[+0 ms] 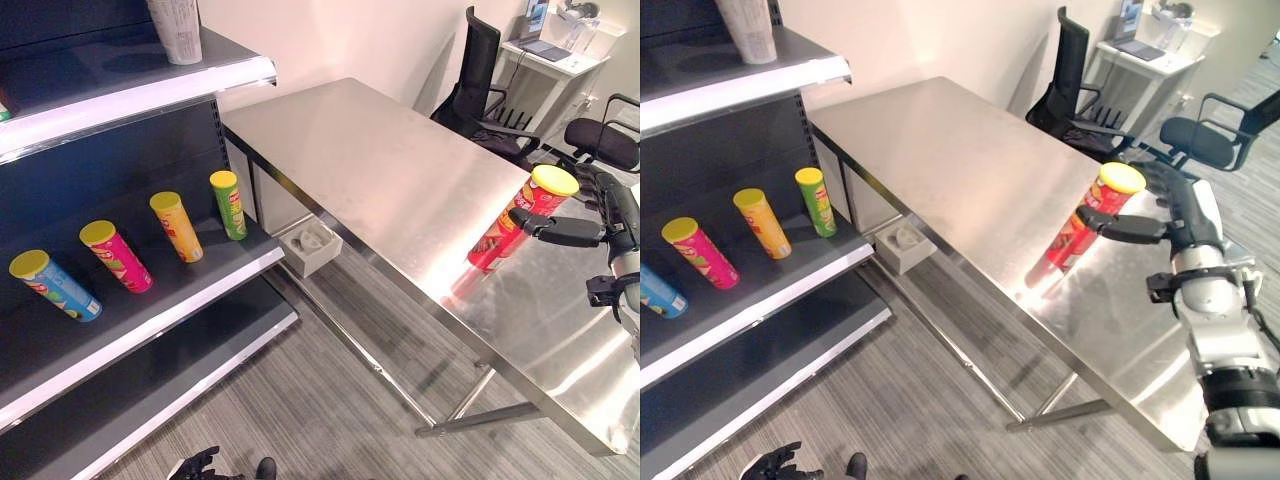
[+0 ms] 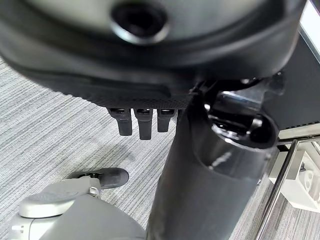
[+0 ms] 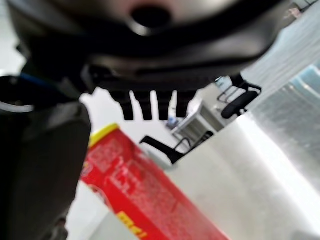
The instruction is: Put the goods on the table back onto the shelves and tidy them up.
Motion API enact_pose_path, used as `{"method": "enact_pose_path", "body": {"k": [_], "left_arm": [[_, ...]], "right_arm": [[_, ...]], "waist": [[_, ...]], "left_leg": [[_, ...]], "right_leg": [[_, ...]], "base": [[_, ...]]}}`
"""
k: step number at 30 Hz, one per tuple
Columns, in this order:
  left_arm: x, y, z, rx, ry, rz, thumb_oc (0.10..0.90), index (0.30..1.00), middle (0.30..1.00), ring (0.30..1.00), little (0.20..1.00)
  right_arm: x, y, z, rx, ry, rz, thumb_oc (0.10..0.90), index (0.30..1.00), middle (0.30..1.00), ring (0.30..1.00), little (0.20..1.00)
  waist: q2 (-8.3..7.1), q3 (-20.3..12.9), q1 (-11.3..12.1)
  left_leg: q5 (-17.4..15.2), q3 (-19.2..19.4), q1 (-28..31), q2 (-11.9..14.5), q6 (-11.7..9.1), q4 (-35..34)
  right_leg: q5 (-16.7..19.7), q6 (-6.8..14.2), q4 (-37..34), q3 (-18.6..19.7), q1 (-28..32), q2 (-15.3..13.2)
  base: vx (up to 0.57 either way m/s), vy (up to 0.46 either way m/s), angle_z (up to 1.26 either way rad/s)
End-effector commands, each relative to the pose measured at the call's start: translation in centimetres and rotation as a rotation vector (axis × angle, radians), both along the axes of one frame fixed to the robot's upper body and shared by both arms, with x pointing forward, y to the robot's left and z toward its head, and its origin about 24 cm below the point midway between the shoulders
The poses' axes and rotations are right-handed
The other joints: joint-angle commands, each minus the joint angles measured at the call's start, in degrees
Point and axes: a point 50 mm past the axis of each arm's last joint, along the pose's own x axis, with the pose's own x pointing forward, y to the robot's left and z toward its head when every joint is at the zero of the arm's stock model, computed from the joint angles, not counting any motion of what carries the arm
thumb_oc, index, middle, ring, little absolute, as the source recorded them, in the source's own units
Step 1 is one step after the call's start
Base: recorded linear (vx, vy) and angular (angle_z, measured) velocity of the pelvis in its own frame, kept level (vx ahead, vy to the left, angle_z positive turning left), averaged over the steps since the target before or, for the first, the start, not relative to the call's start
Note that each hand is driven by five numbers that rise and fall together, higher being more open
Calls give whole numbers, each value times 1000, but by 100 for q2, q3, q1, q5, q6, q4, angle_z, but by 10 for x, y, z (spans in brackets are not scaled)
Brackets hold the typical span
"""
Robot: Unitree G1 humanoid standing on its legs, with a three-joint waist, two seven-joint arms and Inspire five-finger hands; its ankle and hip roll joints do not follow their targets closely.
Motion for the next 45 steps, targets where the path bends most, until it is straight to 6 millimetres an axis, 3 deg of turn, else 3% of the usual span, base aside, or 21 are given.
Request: {"method": "enact_pose_path", "body": {"k": [1, 5, 6, 8, 26, 28, 30, 32, 34, 40, 41, 42, 44, 45], "left_arm": [[14, 8, 7, 53, -30, -77, 800, 900, 900, 900, 900], [13, 9, 7, 55, -27, -80, 800, 900, 900, 900, 900], [14, 9, 7, 59, -27, -81, 800, 900, 900, 900, 900], [15, 9, 7, 60, -31, -78, 800, 900, 900, 900, 900], [16, 9, 8, 63, -35, -61, 800, 900, 900, 900, 900], [17, 12, 9, 65, -45, -41, 800, 900, 900, 900, 900], [16, 13, 10, 61, -55, -19, 800, 900, 900, 900, 900], [16, 13, 9, 60, -55, -19, 800, 900, 900, 900, 900], [12, 11, 8, 49, -50, -22, 800, 900, 900, 900, 900], [19, 10, 10, 42, -71, -25, 800, 900, 900, 900, 900], [23, 9, 10, 41, -81, -24, 800, 900, 900, 900, 900], [25, 8, 11, 40, -87, -28, 800, 900, 900, 900, 900], [26, 7, 11, 37, -91, -31, 800, 900, 900, 900, 900], [24, 7, 11, 38, -88, -28, 800, 900, 900, 900, 900]], "right_arm": [[14, 7, 79, -68, -282, -16, 800, 900, 900, 900, 900], [17, 7, 81, -74, -281, -22, 800, 900, 900, 900, 900], [18, 7, 84, -77, -283, -24, 637, 655, 655, 655, 655], [20, 9, 85, -67, -292, -22, 400, 300, 300, 300, 300], [11, 11, 71, -37, -297, 7, 400, 300, 300, 300, 300], [0, 22, 77, 3, -399, 67, 400, 300, 300, 300, 300], [-13, 44, 93, -4, -524, 188, 400, 300, 300, 300, 300], [-16, 49, 96, -7, -547, 214, 400, 300, 300, 300, 300], [-24, 76, 112, -35, -632, 359, 400, 300, 300, 300, 300], [-31, 106, 127, -40, -712, 517, 400, 300, 300, 300, 300], [-36, 111, 134, -66, -733, 544, 400, 300, 300, 300, 300], [-38, 113, 137, -83, -740, 554, 400, 300, 300, 300, 300], [-40, 120, 136, -100, -732, 587, 400, 300, 300, 300, 300], [-40, 120, 135, -100, -732, 587, 400, 300, 300, 300, 300]], "waist": [[-118, -161, 158], [-124, -150, 179], [-130, -141, 200], [-121, -132, 207], [-109, -187, 121], [-80, -222, 100], [-44, -257, 105], [-43, -267, 118], [-11, -226, 246], [53, 23, 574], [82, 162, 593], [78, 217, 559], [62, 225, 472], [80, 219, 485]], "left_leg": [[-359, 85, -86, 16, -19, 16], [-355, 68, -83, 16, -22, 16], [-357, 61, -89, 13, -22, 16], [-361, 36, -92, 14, -20, 16], [-414, 82, 20, 40, -41, 16], [-415, 66, 56, 70, -62, 16], [-370, 39, 67, 119, -115, 16], [-356, 18, 58, 133, -135, 16], [-139, -127, -77, 242, -282, 16], [336, -568, -621, 444, -584, 29], [459, -494, -867, 475, -608, 119], [474, -185, -949, 534, -553, 230], [232, 472, -961, 766, -472, 598], [150, 526, -923, 807, -470, 707]], "right_leg": [[-400, 231, 38, -207, 195, 10], [-404, 228, 38, -220, 209, 16], [-404, 229, 38, -235, 209, 18], [-415, 226, 38, -236, 207, 27], [-458, 207, 38, -193, 267, 47], [-495, 182, 38, -211, 310, 58], [-552, 142, 38, -246, 352, 96], [-575, 125, 38, -257, 360, 113], [-701, 21, 38, -357, 366, 241], [-880, -125, 38, -756, 300, 466], [-876, -142, 38, -983, 300, 432], [-842, -138, 38, -1120, 273, 369], [-873, -128, 38, -1249, 239, 278], [-837, -131, 38, -1290, 208, 235]], "base": [[0, 0, 0], [12, -2, 5], [5, -1, 11], [24, 4, 7], [-1, -3, -1], [-43, -67, -1], [-54, -82, -3], [-48, -70, 3], [-191, -201, 22], [-195, -155, 43], [-297, -113, 95], [-210, -54, 90], [-117, 3, 124], [-136, 71, 122]]}}
